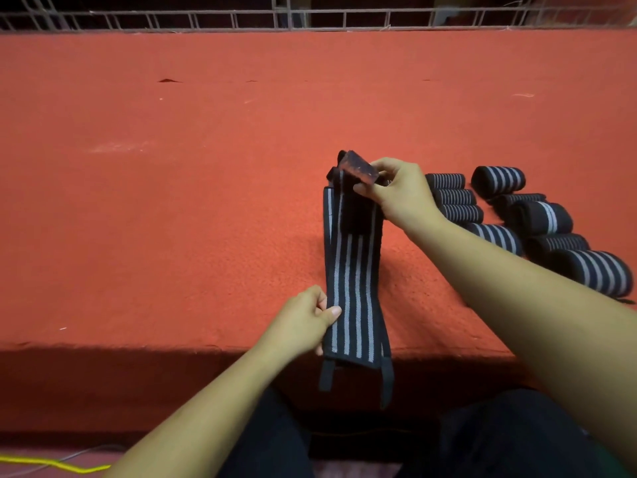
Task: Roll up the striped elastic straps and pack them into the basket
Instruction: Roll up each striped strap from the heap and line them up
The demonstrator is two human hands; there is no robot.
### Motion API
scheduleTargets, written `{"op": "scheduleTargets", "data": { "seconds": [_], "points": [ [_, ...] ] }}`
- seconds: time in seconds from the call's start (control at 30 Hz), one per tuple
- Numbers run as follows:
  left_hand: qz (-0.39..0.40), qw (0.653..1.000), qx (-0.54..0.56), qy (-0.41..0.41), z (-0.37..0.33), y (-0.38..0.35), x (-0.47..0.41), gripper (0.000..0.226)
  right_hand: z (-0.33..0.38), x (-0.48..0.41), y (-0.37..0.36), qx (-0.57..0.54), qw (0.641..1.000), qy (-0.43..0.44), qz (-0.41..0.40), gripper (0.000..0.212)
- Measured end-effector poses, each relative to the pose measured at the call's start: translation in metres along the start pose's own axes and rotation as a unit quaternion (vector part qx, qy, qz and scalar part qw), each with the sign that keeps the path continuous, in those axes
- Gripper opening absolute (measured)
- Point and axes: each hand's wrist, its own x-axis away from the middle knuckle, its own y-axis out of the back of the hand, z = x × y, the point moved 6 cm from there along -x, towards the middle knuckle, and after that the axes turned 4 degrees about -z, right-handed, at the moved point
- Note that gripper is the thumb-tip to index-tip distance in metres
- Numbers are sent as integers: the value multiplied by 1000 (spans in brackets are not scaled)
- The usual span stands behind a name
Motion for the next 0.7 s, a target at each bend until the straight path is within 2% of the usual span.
{"op": "scheduleTargets", "data": {
  "seconds": [0.13,0.23,0.43,0.57,0.7],
  "points": [
    [7,995,87,48,10,3,-3,20,-7,0,-6,-18,1000,-12,6,17],
    [22,999,35,17,6,-3,-1,23,-13,1,-8,-14,1000,-15,9,14],
    [-9,998,-38,-43,-5,-8,4,23,-19,2,-11,-12,1000,-19,14,16],
    [-34,982,-177,-57,-9,-7,4,32,-20,2,-11,-16,1000,-20,18,18],
    [-94,929,-338,-123,-15,-3,3,52,-23,3,-11,-22,999,-20,23,17]
  ]
}}
